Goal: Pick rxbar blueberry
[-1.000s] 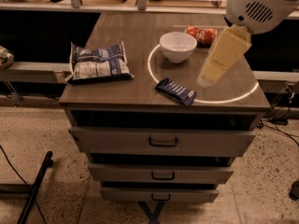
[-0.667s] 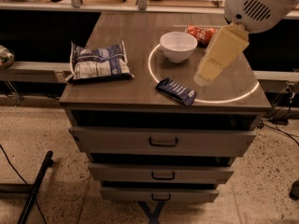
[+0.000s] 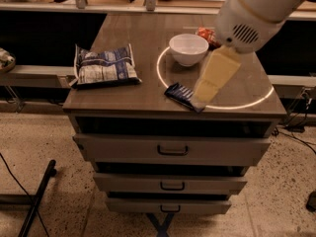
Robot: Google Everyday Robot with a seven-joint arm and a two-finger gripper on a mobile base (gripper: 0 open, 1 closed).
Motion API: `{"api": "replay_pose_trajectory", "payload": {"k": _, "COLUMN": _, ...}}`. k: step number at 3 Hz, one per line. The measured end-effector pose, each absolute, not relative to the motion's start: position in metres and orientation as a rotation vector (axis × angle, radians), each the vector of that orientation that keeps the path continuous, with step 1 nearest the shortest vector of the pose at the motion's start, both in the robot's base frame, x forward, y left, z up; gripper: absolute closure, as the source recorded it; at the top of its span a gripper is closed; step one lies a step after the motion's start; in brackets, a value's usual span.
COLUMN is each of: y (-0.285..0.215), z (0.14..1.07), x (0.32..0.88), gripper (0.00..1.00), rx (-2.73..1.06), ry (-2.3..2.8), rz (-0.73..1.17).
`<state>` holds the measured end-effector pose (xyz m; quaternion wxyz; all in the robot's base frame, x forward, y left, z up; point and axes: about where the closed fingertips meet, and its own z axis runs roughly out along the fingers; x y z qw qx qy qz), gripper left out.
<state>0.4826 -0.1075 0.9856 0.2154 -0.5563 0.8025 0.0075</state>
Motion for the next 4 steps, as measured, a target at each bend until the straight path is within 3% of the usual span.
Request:
{"api": "replay_pose_trajectory", "payload": {"k": 2, "y": -0.052, "z": 0.880, "x": 0.504, "gripper": 0.00, "rx": -1.670, "ry": 2.234, "rz": 0.163}}
{"api": "replay_pose_trajectory", "payload": {"k": 3, "y": -0.017, "z": 0.800, "x": 0.542, "gripper": 0.00, "rx": -1.640, "ry": 2.306, "rz": 0.229}}
{"api": "replay_pose_trajectory", "payload": {"k": 4, "y": -0.017, "z": 0.800, "x": 0.542, "gripper": 0.00, "rx": -1.641, "ry": 2.306, "rz": 0.229}}
